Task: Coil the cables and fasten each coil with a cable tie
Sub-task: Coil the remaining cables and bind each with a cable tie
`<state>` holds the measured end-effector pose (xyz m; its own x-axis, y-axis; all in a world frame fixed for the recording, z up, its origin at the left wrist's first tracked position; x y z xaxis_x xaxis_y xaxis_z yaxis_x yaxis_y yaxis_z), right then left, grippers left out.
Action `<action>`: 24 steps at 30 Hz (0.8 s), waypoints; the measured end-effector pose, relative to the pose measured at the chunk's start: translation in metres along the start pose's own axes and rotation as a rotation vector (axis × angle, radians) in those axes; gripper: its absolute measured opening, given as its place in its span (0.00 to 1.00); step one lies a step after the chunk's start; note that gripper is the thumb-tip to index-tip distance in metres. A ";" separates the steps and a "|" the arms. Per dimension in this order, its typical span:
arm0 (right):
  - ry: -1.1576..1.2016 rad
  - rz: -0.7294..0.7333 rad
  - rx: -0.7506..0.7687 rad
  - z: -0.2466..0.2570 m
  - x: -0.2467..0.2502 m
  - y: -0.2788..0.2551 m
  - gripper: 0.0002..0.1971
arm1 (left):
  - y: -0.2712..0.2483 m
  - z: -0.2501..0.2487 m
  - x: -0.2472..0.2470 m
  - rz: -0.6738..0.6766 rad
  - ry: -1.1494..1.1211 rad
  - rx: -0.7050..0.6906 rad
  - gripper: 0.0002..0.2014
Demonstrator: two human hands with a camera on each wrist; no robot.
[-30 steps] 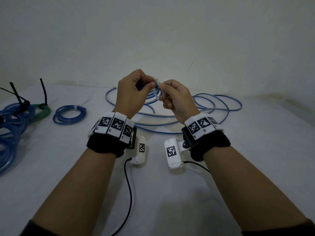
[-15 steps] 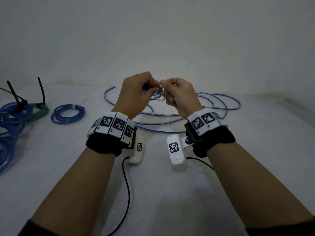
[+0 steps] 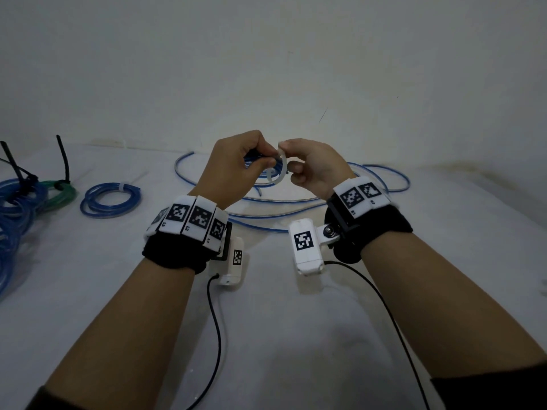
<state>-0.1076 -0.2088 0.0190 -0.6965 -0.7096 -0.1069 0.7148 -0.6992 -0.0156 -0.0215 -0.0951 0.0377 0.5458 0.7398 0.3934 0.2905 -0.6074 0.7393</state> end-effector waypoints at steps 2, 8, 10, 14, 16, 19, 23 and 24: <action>-0.019 -0.065 -0.023 -0.001 0.004 0.006 0.08 | -0.001 -0.001 -0.003 0.035 -0.031 0.007 0.02; -0.112 -0.252 0.065 0.016 0.024 0.017 0.08 | -0.002 -0.002 -0.017 0.089 -0.093 0.062 0.03; -0.045 -0.191 0.093 0.021 0.020 0.013 0.08 | -0.002 0.003 -0.017 0.073 -0.146 0.129 0.05; -0.073 0.088 0.079 0.019 0.001 0.005 0.06 | 0.000 0.003 -0.015 0.057 -0.149 0.183 0.06; -0.138 0.104 0.105 0.017 0.001 0.002 0.05 | 0.001 0.003 -0.015 0.068 -0.112 0.195 0.05; -0.142 0.053 0.149 0.018 0.007 0.000 0.08 | 0.000 0.003 -0.018 0.107 -0.109 0.215 0.06; -0.156 -0.011 0.189 0.021 0.013 0.001 0.09 | -0.002 0.000 -0.022 0.146 -0.086 0.217 0.07; -0.162 -0.020 0.192 0.022 0.013 0.001 0.09 | -0.002 -0.001 -0.023 0.149 -0.099 0.216 0.06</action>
<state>-0.1170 -0.2210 0.0398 -0.7222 -0.6896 0.0529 0.6866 -0.7056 0.1752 -0.0352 -0.1103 0.0274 0.6659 0.6125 0.4260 0.3561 -0.7627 0.5399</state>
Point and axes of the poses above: each hand's wrist, its own y-axis towards the middle knuckle, its own x-axis out of the back of the hand, z = x × y, the point moved 6 cm from there along y, towards the middle knuckle
